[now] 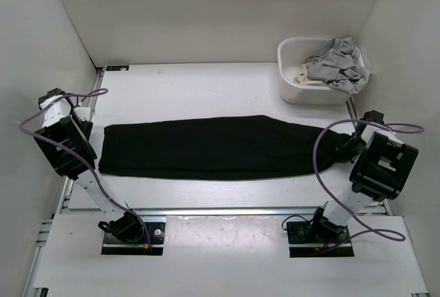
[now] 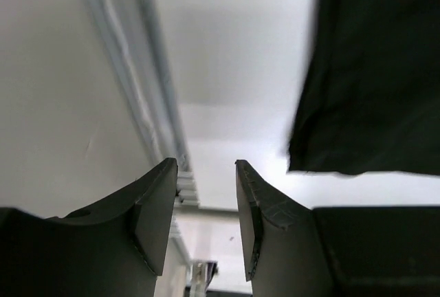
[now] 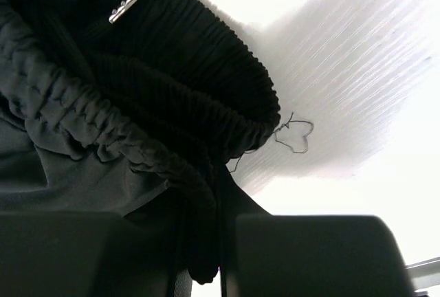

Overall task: Fold and stack the trousers
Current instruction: Fold the trousers

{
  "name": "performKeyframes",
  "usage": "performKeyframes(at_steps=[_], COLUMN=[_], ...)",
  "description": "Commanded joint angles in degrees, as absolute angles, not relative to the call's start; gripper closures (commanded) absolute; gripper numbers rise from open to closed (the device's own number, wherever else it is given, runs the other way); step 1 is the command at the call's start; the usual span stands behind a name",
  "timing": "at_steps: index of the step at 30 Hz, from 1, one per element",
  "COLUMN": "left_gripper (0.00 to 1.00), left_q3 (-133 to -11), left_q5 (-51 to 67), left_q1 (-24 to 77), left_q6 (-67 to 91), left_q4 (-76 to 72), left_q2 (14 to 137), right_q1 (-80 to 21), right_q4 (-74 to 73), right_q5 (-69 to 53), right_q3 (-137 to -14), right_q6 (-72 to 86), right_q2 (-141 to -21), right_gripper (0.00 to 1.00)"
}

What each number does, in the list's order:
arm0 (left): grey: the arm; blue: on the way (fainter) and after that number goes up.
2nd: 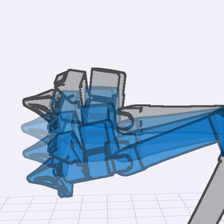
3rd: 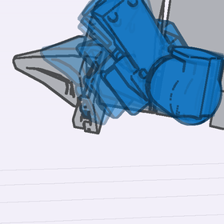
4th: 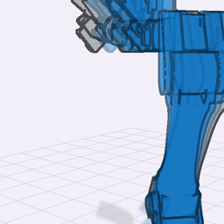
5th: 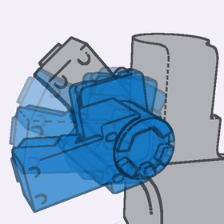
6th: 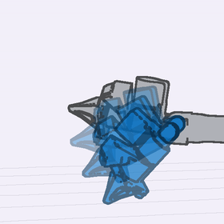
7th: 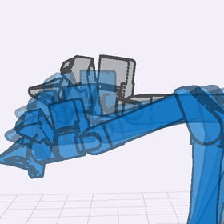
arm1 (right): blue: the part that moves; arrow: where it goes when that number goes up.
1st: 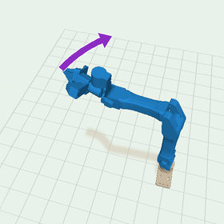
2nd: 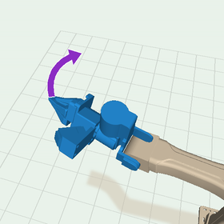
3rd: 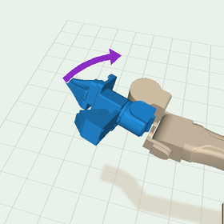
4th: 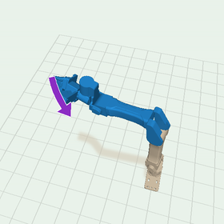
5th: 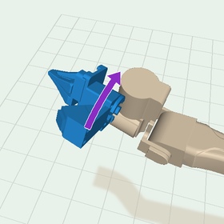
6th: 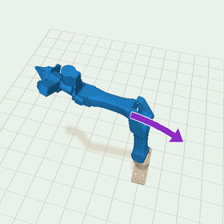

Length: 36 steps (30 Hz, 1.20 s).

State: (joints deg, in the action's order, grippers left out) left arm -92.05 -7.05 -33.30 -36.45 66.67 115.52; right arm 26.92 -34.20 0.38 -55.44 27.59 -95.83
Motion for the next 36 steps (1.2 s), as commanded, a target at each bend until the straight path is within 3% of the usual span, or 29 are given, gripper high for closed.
performKeyframes(at_steps=[1,8,16,20,26,30,36], left_gripper=[0.49,0.48,0.44,0.44,0.44,0.44,0.44], left_q3=[-96.1,-94.4,-91.9,-87.9,-87.3,-88.5,-90.4], left_q5=[2.3,0.4,9.5,7.8,7.8,7.8,8.3], left_q1=[-29.3,-20.1,-16.4,-14.2,-13.0,-13.0,-13.0], left_q6=[-32.8,-29.4,-28.1,-27.6,-26.5,-26.5,-27.6], left_q4=[70.5,67.7,65.5,62.0,60.0,59.5,59.5], left_q2=[118.8,122.9,125.2,124.5,125.1,125.1,125.1], right_q1=[27.0,18.6,-13.7,-34.5,-52.5,-59.6,-64.2], right_q4=[-30.6,-39.2,-55.8,-67.8,-75.2,-73.6,-65.1], right_q5=[6.8,26.0,49.5,53.5,55.1,55.1,49.2], right_q3=[-57.2,-67.0,-80.9,-87.3,-100.0,-108.3,-103.5], right_q6=[25.3,20.2,27.5,45.4,62.1,63.5,66.6], right_q2=[-94.8,-83.6,-81.7,-90.1,-106.3,-115.0,-120.7], right_gripper=[1.00,1.00,1.00,1.00,1.00,1.00,1.00])
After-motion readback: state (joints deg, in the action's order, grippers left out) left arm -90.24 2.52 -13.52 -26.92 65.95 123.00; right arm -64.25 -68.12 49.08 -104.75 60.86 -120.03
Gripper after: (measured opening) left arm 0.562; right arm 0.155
